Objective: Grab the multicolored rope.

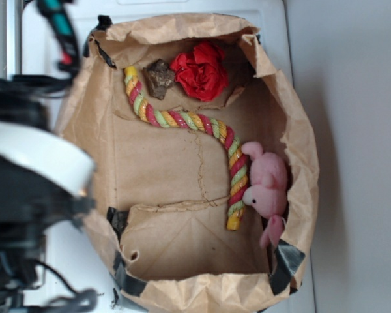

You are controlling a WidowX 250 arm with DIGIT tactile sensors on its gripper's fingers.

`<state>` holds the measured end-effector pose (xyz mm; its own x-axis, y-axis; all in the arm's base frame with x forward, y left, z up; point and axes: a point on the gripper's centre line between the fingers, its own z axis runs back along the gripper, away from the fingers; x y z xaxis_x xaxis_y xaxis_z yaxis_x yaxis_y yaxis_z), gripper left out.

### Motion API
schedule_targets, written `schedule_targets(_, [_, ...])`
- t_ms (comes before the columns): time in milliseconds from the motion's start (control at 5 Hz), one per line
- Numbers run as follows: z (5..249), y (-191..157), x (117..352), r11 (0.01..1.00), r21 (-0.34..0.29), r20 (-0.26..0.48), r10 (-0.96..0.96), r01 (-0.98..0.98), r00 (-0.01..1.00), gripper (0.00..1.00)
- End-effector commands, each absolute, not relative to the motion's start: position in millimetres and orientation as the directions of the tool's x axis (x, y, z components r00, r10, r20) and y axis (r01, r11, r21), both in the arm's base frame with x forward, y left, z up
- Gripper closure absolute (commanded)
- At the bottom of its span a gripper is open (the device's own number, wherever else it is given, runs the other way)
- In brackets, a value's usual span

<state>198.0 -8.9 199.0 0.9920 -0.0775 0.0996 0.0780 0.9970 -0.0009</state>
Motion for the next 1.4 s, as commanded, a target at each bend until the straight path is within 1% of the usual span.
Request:
schedule_targets(0, [196.9,6.3,238.3,0.977,0.044,0.161,-0.214,0.210,0.963,0.00])
schedule_targets(200, [183.0,10.5,251.2,0.944,0.077,0.185,-0.328,0.319,0.926,0.00])
schedule_targets(400, [171.5,16.8,255.0,0.915,0.070,0.180,-0.403,0.397,0.897,0.00])
schedule_targets(600, [154.9,25.9,256.1,0.898,0.061,0.160,-0.440,0.436,0.883,0.00])
schedule_targets(800, [148.8,27.4,256.3,0.897,0.056,0.161,-0.441,0.438,0.883,0.00])
schedule_targets(1000, [154.4,27.8,249.4,0.890,0.059,0.180,-0.456,0.453,0.872,0.00])
schedule_targets(1200, [160.5,39.9,257.3,0.881,0.084,0.212,-0.472,0.465,0.856,0.00])
